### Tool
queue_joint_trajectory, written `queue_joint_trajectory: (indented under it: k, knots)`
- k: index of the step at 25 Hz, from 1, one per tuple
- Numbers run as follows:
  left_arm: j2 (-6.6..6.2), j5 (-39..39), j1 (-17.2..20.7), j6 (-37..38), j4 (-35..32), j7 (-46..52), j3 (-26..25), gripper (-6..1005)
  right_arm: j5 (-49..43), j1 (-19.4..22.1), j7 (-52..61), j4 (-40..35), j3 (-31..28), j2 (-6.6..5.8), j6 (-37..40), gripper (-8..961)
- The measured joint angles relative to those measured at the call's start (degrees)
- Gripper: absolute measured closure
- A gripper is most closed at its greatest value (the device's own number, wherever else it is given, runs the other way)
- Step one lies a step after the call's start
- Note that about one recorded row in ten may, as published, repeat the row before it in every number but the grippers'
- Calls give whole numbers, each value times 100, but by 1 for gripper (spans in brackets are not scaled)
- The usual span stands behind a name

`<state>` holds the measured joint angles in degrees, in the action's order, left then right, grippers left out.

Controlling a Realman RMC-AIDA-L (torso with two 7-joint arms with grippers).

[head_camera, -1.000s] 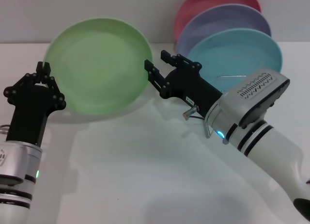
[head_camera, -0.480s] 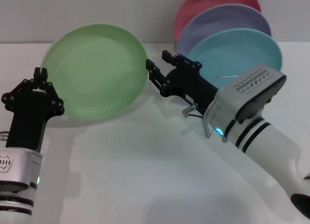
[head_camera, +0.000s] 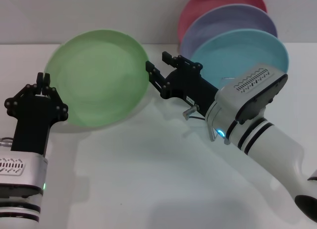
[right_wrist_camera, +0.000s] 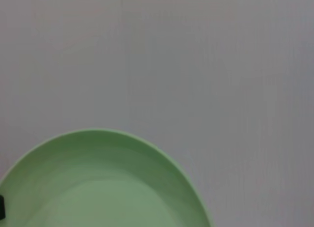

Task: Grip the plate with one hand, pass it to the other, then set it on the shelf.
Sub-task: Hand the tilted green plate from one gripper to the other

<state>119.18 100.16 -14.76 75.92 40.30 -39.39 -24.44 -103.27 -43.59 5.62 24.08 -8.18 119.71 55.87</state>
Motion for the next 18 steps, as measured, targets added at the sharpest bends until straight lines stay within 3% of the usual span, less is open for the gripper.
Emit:
queue_joint_trajectory:
  k: [18]
  knots:
    - [0, 8, 17, 215, 72, -8, 196, 962, 0, -75, 0, 0, 0, 0, -138, 495]
